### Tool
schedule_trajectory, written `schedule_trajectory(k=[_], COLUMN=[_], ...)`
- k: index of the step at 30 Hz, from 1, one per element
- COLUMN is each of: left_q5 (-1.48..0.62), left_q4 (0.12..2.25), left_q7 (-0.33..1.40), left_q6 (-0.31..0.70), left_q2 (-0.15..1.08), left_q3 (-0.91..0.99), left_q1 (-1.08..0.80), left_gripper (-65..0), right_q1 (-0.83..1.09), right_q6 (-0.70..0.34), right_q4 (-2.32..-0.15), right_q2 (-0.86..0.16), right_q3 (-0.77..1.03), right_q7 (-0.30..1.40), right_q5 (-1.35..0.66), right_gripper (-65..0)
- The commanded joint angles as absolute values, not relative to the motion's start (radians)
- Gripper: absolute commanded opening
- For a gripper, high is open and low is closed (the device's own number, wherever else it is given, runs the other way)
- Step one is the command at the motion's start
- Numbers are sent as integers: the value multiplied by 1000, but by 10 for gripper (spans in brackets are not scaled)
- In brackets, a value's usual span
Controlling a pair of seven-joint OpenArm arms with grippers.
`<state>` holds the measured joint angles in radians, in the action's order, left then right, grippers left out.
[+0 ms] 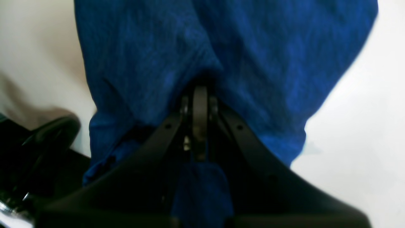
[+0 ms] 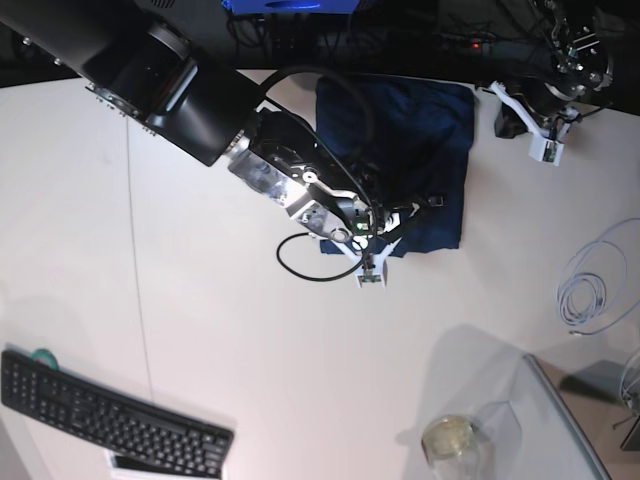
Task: Layout the t-shirt on the table in an organized manner, then fold the t-shirt properly
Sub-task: 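Press the folded shirt flat with the right gripper, then raise the right gripper away and tap the shirt edge with the left gripper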
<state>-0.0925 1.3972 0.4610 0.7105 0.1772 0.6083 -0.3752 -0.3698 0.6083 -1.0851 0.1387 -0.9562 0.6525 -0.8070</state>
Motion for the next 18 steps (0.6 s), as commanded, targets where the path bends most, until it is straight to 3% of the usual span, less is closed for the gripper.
schedule_trajectory(k=[1, 6, 13, 18], left_q5=[-101, -99, -99, -105], left_q4=[1432, 1508, 1600, 1650], left_q7=[443, 450, 450, 452], left_q6=[698, 698, 698, 698], left_q2=[202, 217, 232, 225], left_q3=[661, 885, 1098, 1109], left_q1=[-390, -446, -503, -495], left_gripper=[-650, -650, -650, -650], right_q1=[-394, -403, -420, -421], right_q6=[605, 596, 412, 208], right_q4=[-1096, -1098, -1098, -1182], right_q2=[150, 157, 157, 156], right_q3=[-952, -952, -957, -990], right_q7=[627, 576, 490, 470], right_q5=[-806, -819, -958, -1089], right_gripper=[-650, -650, -650, -650])
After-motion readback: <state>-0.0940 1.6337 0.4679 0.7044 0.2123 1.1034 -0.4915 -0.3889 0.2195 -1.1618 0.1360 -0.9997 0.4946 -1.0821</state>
